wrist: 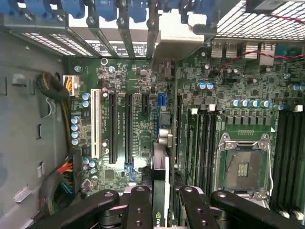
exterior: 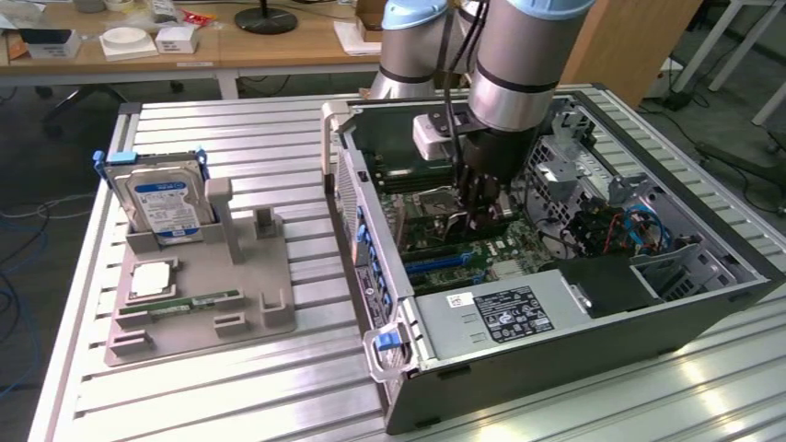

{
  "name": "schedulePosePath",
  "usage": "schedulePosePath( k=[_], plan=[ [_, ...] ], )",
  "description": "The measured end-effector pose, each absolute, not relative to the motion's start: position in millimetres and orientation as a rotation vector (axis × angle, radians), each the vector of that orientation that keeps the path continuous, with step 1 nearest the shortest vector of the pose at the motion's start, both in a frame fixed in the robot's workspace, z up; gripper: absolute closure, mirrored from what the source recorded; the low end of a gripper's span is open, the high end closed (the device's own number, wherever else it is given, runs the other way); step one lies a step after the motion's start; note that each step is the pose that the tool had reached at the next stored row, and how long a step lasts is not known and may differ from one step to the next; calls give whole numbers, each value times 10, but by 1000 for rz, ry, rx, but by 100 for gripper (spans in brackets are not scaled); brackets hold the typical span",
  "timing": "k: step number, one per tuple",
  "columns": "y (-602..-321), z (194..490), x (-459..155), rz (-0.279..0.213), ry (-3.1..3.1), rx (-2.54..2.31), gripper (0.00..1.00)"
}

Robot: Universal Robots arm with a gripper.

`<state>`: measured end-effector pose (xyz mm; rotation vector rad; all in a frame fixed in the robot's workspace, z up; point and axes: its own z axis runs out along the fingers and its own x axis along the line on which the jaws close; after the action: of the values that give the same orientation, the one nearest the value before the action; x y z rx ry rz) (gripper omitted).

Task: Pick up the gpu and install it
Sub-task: 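Insert the gpu into the slot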

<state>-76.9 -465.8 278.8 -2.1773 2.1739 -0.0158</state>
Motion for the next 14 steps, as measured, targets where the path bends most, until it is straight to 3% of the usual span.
schedulePosePath(
  k=[14],
  plan=[
    [-4662,2600,-856,-15,2174,-2178,74]
  ],
)
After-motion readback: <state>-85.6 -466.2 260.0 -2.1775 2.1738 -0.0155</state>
